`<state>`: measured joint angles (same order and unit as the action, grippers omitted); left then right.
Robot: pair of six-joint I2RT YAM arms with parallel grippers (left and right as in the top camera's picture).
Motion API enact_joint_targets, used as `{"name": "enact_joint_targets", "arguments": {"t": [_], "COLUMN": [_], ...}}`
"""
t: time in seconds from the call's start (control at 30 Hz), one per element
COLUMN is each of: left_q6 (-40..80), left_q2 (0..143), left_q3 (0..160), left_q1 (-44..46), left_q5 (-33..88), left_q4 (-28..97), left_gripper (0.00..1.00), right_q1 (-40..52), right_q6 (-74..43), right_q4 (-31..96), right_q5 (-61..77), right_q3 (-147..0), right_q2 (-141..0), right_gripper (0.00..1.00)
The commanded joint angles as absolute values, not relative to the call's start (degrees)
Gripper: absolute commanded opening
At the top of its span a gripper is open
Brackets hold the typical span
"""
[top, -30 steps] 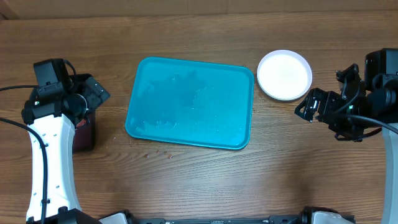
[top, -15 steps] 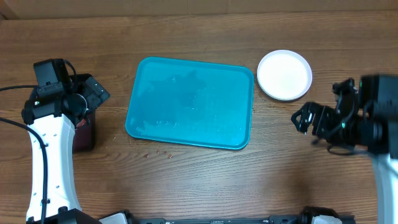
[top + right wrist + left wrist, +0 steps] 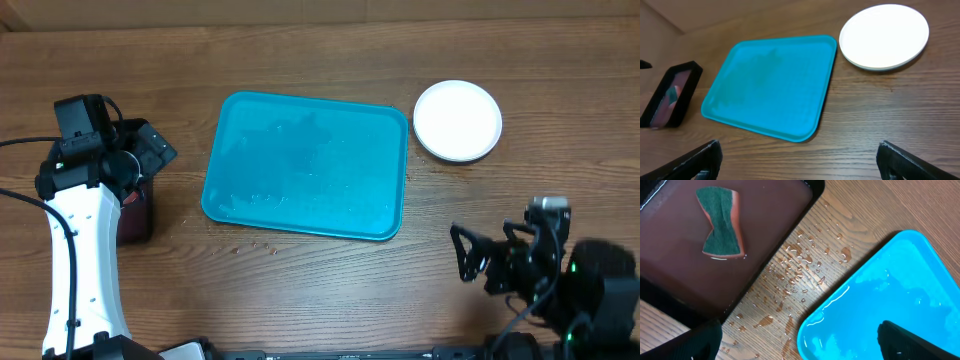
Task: Clean dirty plates on tray and stack at the side
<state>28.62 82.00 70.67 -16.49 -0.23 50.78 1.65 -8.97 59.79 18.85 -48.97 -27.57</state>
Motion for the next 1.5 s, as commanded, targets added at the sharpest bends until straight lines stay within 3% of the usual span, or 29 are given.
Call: {"name": "enact_joint_targets", "arguments": {"t": [0.0, 0.37, 0.87, 1.47], "left_q6": [29.4, 29.4, 29.4, 29.4], "left_q2": [82.4, 82.4, 82.4, 82.4], "left_q3": [70.2, 70.2, 70.2, 70.2], "left_q1": [-16.5, -16.5, -16.5, -16.5], "left_q5": [-0.4, -0.4, -0.4, -0.4], "left_q4": [50.7, 50.7, 50.7, 50.7], "left_gripper": [1.0, 1.0, 1.0, 0.99], "right_q1": [2.0, 2.9, 2.9, 2.9], "right_q6": [-8.5, -8.5, -8.5, -4.0], "right_q4": [59.2, 55.7, 39.5, 19.4], "right_q5": [19.0, 19.0, 19.2, 18.5], "right_q3": [-47.1, -40.0, -24.5, -12.3], "right_q2": [-25.1, -15.0, -0.2, -0.2], "right_gripper": [1.0, 1.0, 1.0, 1.0]}}
